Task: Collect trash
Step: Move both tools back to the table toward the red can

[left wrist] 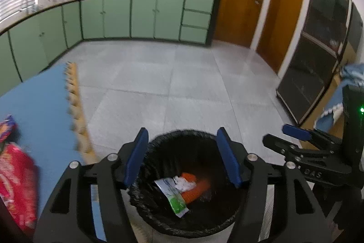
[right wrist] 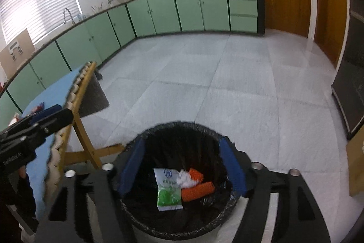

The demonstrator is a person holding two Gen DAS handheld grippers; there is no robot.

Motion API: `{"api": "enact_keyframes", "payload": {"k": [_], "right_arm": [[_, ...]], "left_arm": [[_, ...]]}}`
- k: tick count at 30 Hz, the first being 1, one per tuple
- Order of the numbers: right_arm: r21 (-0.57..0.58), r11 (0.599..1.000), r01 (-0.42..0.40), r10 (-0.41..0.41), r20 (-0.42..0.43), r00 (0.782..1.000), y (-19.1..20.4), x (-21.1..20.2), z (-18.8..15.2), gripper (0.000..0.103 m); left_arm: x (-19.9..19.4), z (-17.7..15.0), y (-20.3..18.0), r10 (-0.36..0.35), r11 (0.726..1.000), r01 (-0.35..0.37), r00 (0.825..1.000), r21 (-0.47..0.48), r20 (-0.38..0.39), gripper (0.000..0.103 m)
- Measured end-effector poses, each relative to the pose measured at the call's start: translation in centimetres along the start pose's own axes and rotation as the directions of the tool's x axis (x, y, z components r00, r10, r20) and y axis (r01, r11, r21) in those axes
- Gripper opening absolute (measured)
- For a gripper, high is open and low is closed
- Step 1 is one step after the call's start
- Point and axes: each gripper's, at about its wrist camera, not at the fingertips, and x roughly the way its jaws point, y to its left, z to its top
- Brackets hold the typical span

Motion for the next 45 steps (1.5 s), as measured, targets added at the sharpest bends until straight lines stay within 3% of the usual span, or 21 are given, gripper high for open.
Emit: {"api": "enact_keyframes", "payload": {"k": [1,6,14,22,31,45], "right_arm": [[-0.003,1.0,-0.009,0.009,0.015,1.0,0.6,-0.7,0.3,0.084],[-0.047,0.999,-0.026,0.03,0.082,0.996,4.2,-4.0,1.6,0.097],[-0.159,0.984,-0.085,0.109,0.148,0.983,11.6,-7.5,2.7,0.097],[-0.254,0.957,-0.142,0.179,0.128,0.976,18.5,-7.2,1.7,0.097],[-0.333,0.912,-0.238,0.285,0.1,0.953,25.3,-5.2,-1.5,0.097],[-0.381,0.872,-0.307,0.332,0.002,0.943,32.2,-2.2,-5.8,0.097]], "left_arm": [[-1.1,0.3,0.4,0.009,1.0,-0.009,1.0,-0.009,0.02,0.064],[-6.4,0.8,2.4,0.068,0.997,-0.065,0.992,-0.033,0.106,0.077],[-13.4,0.3,6.0,0.182,0.981,-0.167,0.97,-0.101,0.163,0.079],[-19.8,-1.5,10.7,0.311,0.945,-0.28,0.928,-0.168,0.205,0.081],[-24.1,-6.6,16.2,0.483,0.866,-0.441,0.86,-0.236,0.164,0.082],[-26.0,-12.0,20.6,0.595,0.78,-0.552,0.8,-0.295,0.077,0.081]]}}
